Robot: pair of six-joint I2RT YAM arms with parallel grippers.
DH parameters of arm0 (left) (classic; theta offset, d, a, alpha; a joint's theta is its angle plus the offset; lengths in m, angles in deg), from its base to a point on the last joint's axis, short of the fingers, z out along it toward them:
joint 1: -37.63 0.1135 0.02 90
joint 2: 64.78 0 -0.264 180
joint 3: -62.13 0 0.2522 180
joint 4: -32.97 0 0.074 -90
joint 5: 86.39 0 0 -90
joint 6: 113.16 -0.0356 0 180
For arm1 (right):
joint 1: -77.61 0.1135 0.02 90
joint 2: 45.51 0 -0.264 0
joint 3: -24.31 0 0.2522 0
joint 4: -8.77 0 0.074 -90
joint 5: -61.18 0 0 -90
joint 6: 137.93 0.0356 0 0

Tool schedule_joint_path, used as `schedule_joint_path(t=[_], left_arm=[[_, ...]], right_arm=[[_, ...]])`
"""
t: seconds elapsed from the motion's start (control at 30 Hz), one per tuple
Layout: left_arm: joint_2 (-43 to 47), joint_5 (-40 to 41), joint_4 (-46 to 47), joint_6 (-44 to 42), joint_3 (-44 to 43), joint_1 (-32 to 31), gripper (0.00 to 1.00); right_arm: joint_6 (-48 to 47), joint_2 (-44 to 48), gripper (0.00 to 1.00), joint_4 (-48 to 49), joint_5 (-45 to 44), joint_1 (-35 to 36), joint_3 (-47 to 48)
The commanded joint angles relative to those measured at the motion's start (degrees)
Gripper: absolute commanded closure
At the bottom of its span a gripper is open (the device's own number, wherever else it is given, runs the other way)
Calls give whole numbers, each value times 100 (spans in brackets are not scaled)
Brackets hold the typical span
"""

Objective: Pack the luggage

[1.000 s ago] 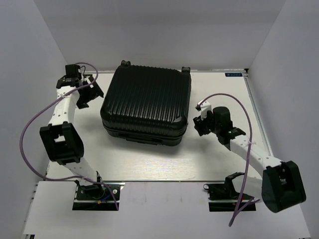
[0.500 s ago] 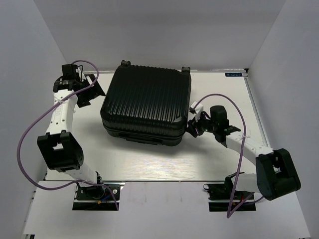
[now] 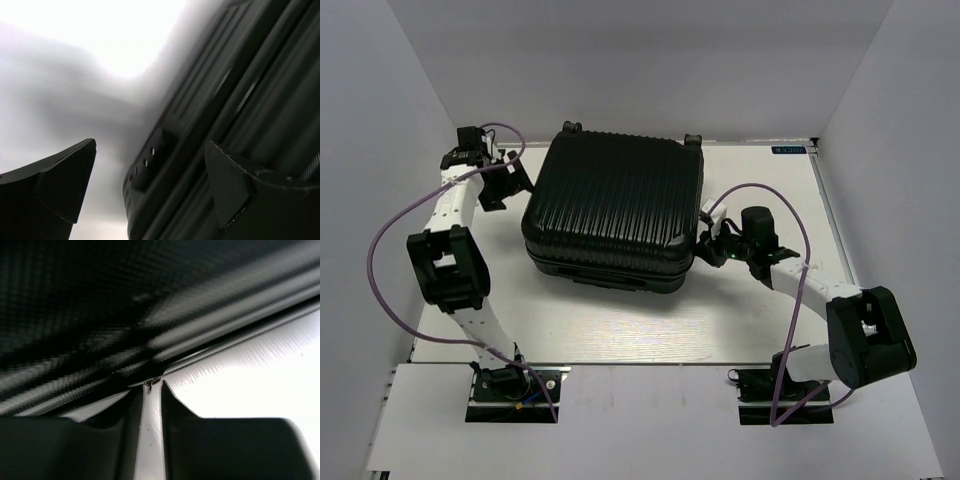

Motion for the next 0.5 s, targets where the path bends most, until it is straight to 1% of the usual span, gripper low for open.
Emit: schedule_joint_path(t=[0.0, 0.07, 0.1, 0.17, 0.27, 0.33, 0.37, 0.4, 0.43, 0.47], left_arm=[[-354, -187, 162, -233, -388, -190, 0], [-643, -134, 241, -338, -433, -303, 0], [-715, -125, 276, -347, -502, -382, 0], [-916, -107, 426, -392, -538, -497, 0], [-1128, -168, 662, -357, -591, -620, 0], [-1225, -257, 768, -348, -661, -638, 0], [-1295, -440, 873, -321, -705, -638, 0], [-1365, -511, 918, -321, -705, -647, 0], [-1410, -581, 970, -321, -723, -647, 0], [-1436, -660, 1084, -304, -731, -647, 0]], right_arm=[[-146, -50, 81, 416, 336, 40, 310], [-207, -24, 86, 434, 292, 23, 328], [-207, 2, 94, 451, 257, 14, 302], [-190, 63, 100, 495, 205, 23, 284], [-84, 160, 100, 626, -32, 23, 170], [240, 230, 100, 705, -435, 32, 143], [467, 213, 100, 767, -603, 32, 152], [470, 213, 100, 829, -744, 32, 161], [740, 187, 100, 899, -1145, 40, 169], [734, 91, 100, 961, -1297, 23, 178]])
